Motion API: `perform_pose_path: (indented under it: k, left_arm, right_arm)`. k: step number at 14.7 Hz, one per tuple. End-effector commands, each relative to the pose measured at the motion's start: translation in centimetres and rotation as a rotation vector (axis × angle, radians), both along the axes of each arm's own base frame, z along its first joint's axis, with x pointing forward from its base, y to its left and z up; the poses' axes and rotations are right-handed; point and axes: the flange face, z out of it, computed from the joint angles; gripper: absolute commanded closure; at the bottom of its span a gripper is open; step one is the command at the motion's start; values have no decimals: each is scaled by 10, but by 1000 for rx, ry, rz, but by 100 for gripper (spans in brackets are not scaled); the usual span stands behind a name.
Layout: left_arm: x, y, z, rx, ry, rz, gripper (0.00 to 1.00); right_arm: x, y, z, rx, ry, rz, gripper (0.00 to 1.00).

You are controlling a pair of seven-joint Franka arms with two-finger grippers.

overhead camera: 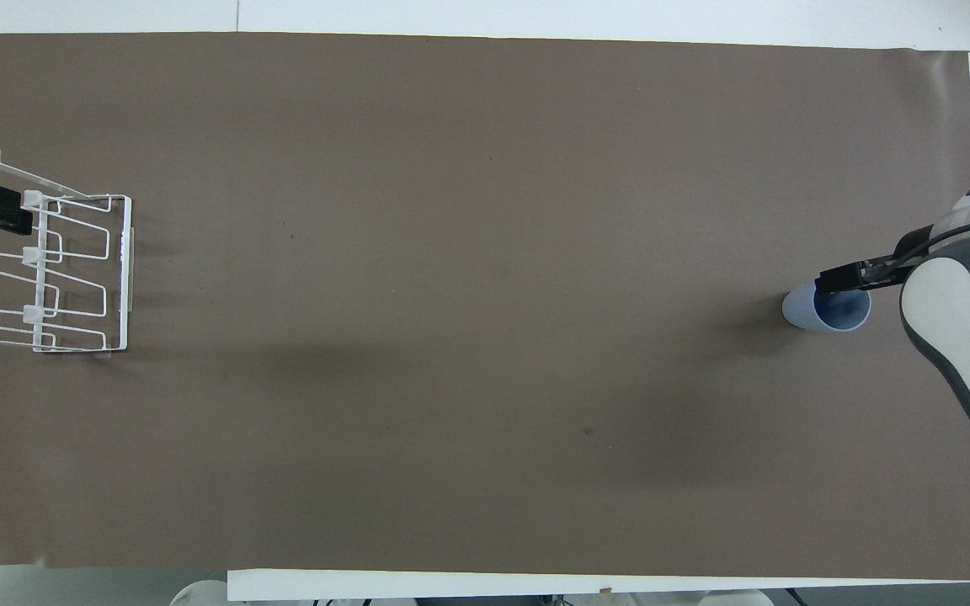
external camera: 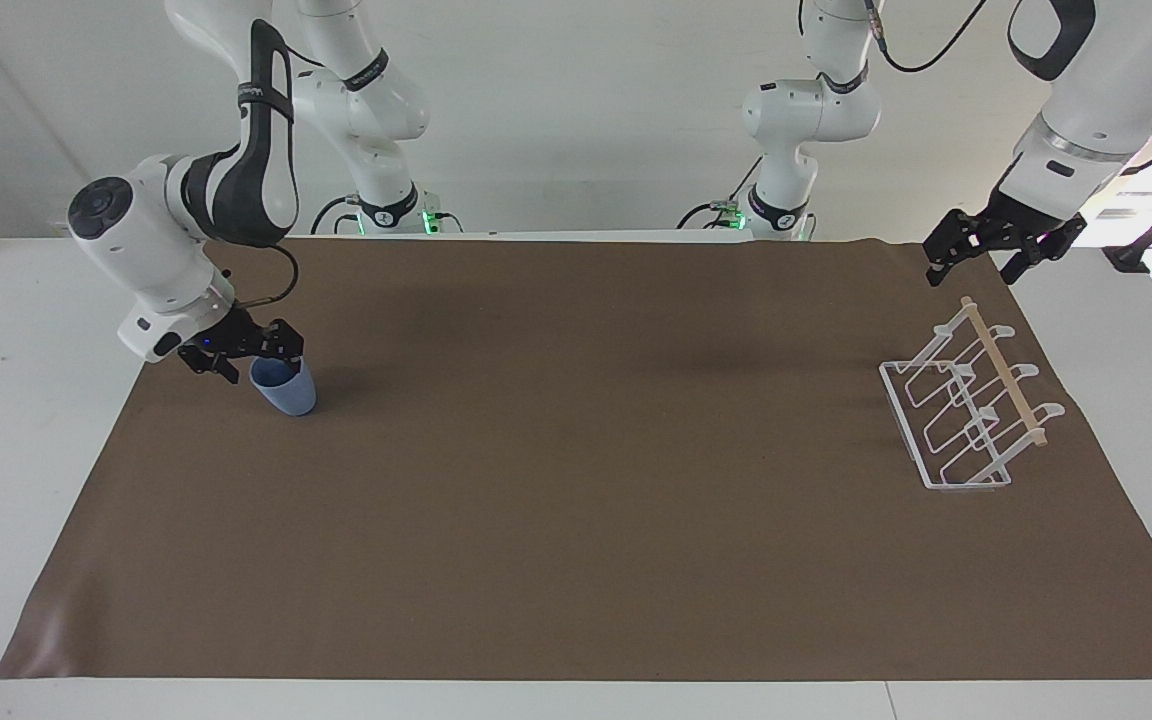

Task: Hang cup on cup holder
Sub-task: 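Lower the right gripper into the blue cup rim and close it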

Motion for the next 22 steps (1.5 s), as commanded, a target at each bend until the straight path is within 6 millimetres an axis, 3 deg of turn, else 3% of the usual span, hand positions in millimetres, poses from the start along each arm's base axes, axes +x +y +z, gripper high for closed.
perform_pose_path:
  k: [1, 5, 8, 11, 16, 19, 22]
  left_arm:
    - [-11, 0, 1, -8, 10, 9, 1]
    - [-11, 2, 1, -8, 10, 13, 1]
    - [-12, 2, 1, -8, 10, 13, 1]
    - [-13, 5, -4, -7, 19, 17, 1]
    - [-14, 10, -3, -8, 16, 25, 1]
    - [-11, 9, 0, -11, -15, 25, 1]
    - [-8, 7, 1, -13, -27, 32, 1]
  right_arm:
    - [-9, -19, -7, 18, -16, 24, 0]
    - [-18, -25, -21, 27, 8, 53, 1]
    - [-21, -29, -30, 22, 22, 71, 11]
    - [-25, -29, -38, 12, -8, 111, 36]
    - [-25, -22, -38, 3, -1, 137, 98]
    - [-21, -21, -33, 5, 1, 143, 100]
    - [-11, -14, -5, 46, 46, 153, 100]
